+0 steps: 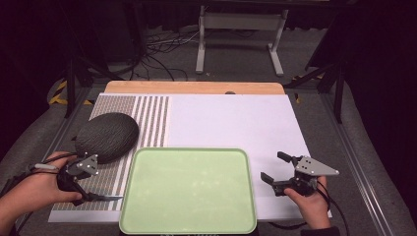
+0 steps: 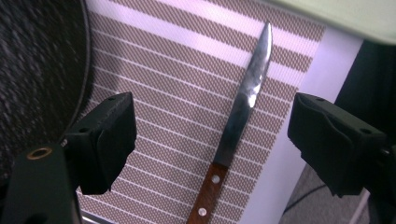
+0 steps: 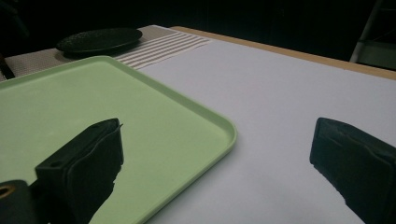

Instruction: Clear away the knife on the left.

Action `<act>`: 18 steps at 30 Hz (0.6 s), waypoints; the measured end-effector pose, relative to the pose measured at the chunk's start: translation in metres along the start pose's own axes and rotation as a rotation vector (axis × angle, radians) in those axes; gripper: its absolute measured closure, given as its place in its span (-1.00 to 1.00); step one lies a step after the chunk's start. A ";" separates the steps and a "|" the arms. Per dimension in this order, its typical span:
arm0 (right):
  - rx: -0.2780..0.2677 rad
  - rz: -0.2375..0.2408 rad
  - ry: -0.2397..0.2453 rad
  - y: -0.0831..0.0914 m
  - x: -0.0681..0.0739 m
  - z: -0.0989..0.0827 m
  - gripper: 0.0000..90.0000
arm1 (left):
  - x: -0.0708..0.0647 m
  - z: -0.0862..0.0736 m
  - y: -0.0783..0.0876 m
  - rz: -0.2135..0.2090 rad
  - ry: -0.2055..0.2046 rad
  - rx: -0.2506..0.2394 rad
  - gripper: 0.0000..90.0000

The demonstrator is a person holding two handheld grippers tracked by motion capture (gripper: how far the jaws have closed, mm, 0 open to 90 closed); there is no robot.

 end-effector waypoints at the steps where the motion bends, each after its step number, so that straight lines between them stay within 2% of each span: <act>1: 0.003 0.001 -0.002 -0.001 0.000 -0.001 -0.93 | 0.000 -0.002 -0.001 -0.001 -0.006 0.011 -0.59; 7: 0.018 0.006 0.000 -0.003 0.001 -0.004 -0.93 | 0.001 -0.012 -0.010 -0.016 -0.037 0.072 -0.49; 11: 0.014 0.008 0.002 -0.003 0.002 -0.003 -0.92 | 0.004 -0.023 -0.015 0.021 -0.074 0.139 -0.44; 17: 0.018 0.007 0.001 -0.003 0.002 -0.003 -0.92 | 0.005 -0.032 -0.019 0.014 -0.096 0.192 -0.32; 18: 0.019 0.007 0.001 -0.003 0.002 -0.003 -0.92 | 0.006 -0.035 -0.020 0.017 -0.102 0.214 -0.28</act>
Point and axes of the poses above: each handheld gripper's, and its own axes: y roughly backward along the jaws, z roughly out of its top, x roughly to its left, the point moved 10 cm from there along -y, roughly forward along the jaws, and after that the axes turned 13 degrees about y, right-handed, at the moved point
